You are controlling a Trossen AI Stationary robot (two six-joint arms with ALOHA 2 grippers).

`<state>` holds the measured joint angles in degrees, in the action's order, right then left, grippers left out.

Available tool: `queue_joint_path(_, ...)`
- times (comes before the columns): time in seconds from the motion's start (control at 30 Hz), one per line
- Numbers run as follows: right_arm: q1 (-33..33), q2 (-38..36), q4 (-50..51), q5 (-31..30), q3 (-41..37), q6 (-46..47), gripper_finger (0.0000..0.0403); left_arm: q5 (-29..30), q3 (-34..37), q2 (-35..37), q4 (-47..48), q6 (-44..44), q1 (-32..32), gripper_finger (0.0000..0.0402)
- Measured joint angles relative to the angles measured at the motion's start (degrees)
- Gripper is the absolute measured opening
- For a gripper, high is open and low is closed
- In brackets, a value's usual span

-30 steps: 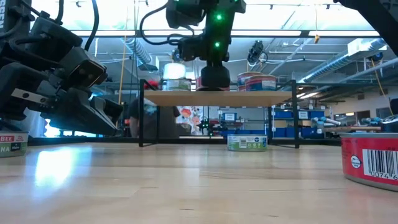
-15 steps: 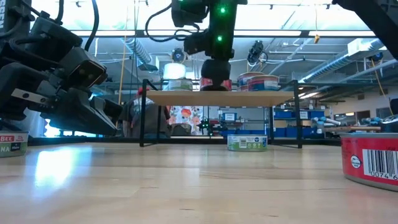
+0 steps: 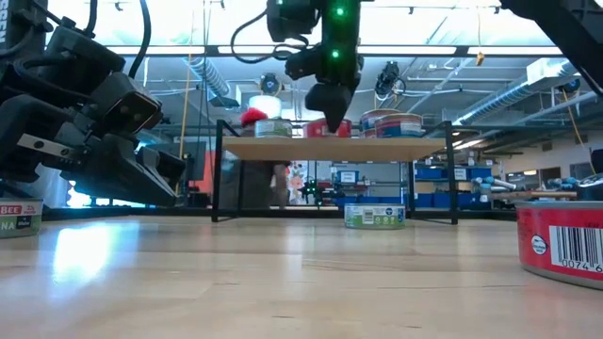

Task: Stack canned seafood by type on shelf
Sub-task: Put the red tuna can on the shelf aligned with the red tuna cans

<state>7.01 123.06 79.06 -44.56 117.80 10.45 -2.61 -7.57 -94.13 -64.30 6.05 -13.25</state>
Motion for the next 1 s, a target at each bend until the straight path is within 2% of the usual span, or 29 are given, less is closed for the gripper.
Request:
queue_joint_path(0.23, -0.7, -1.1, -0.7, -0.1, 0.0, 0.3, 0.0252, 0.0, 0.0, 0.0, 0.0, 0.0, 0.0, 0.0006)
queue_joint_path(0.37, -1.0, -1.9, -5.0, 3.9, 0.0, 0.1, 0.0217, 0.0, 0.0, 0.0, 0.0, 0.0, 0.0, 0.0006)
queue_joint_path(0.57, -0.4, -2.4, -11.8, 5.7, 0.0, -1.5, 0.0136, -0.5, 0.0, 0.0, 0.0, 0.2, 0.0, 0.0006)
queue_joint_path(0.8, 3.0, -2.4, -16.1, 5.7, 0.0, -0.1, 0.0015, -0.6, 0.0, 0.0, 0.0, 0.2, 0.0, 0.0006)
queue_joint_path(0.9, 4.8, -2.4, -16.9, 7.6, 0.0, 1.9, 0.0013, -0.6, 0.0, 0.0, 0.0, 0.2, 0.0, 0.0006)
queue_joint_path(1.0, 6.8, -2.4, -16.7, 13.9, 0.0, 4.7, 0.0017, -0.6, 0.0, 0.0, 0.0, 0.2, 0.0, 0.0006)
